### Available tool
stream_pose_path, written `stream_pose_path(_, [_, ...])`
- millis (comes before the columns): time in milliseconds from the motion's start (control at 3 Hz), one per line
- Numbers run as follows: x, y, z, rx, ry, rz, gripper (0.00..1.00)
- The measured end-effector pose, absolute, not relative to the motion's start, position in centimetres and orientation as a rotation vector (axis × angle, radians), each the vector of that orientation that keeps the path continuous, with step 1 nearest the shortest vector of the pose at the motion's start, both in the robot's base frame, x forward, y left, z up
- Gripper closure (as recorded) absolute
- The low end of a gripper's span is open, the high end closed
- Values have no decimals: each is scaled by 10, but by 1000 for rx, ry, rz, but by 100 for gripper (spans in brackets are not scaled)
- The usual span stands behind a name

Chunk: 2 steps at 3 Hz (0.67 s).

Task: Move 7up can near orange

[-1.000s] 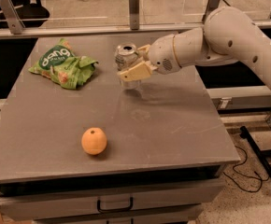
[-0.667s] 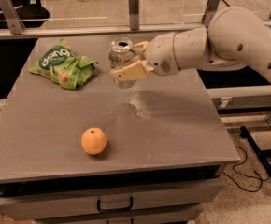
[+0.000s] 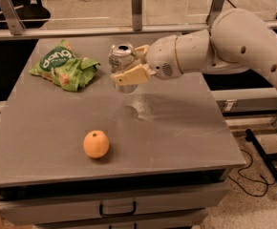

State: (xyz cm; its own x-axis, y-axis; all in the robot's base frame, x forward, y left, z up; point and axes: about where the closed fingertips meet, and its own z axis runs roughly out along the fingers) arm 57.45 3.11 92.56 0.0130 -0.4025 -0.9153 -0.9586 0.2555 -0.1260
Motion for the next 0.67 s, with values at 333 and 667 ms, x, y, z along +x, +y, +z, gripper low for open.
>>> stream_pose_path(333, [549,34,913,-1349,1568,805,100])
stream_pose_path(667, [522,39,903,-1409,1547,881,100])
